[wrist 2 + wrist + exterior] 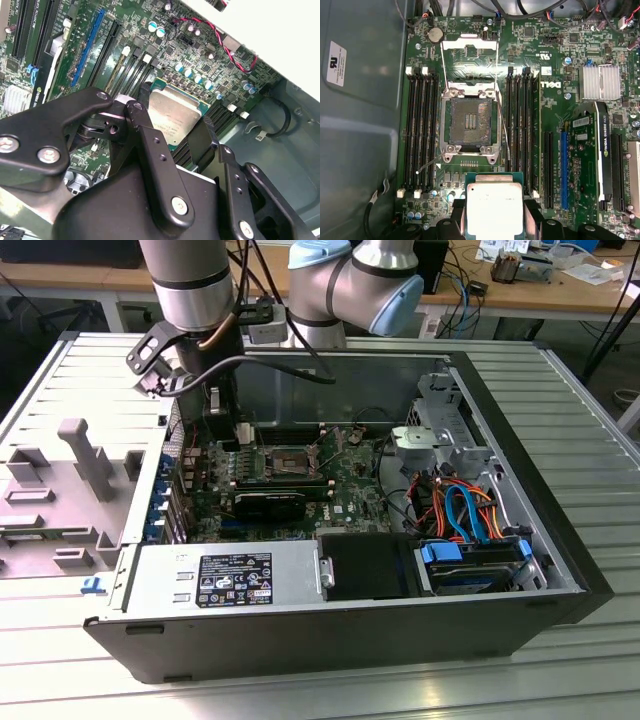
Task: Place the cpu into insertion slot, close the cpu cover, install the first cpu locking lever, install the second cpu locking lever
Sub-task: 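Place the cpu into insertion slot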
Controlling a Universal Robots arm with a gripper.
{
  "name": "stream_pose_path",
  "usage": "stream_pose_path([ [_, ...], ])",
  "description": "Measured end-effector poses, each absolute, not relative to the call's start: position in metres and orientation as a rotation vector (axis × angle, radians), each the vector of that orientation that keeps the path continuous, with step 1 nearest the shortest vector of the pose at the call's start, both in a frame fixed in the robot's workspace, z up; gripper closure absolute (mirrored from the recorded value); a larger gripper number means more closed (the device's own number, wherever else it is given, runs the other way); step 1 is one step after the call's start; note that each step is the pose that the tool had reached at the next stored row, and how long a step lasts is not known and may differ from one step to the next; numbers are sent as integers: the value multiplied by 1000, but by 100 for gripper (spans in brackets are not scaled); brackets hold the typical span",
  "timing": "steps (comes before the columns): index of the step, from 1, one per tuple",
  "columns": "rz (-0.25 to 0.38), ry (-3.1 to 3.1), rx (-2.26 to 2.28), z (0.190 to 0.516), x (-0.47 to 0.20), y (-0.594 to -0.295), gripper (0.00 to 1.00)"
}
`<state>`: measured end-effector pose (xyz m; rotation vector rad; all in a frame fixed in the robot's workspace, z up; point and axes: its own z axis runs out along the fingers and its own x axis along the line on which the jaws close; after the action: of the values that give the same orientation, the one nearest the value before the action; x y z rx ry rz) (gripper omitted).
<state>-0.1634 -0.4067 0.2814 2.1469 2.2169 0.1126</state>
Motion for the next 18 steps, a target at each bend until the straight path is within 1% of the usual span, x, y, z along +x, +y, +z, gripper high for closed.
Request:
stream_pose_path([
  [18,113,2217,2147,281,-167,-407,45],
])
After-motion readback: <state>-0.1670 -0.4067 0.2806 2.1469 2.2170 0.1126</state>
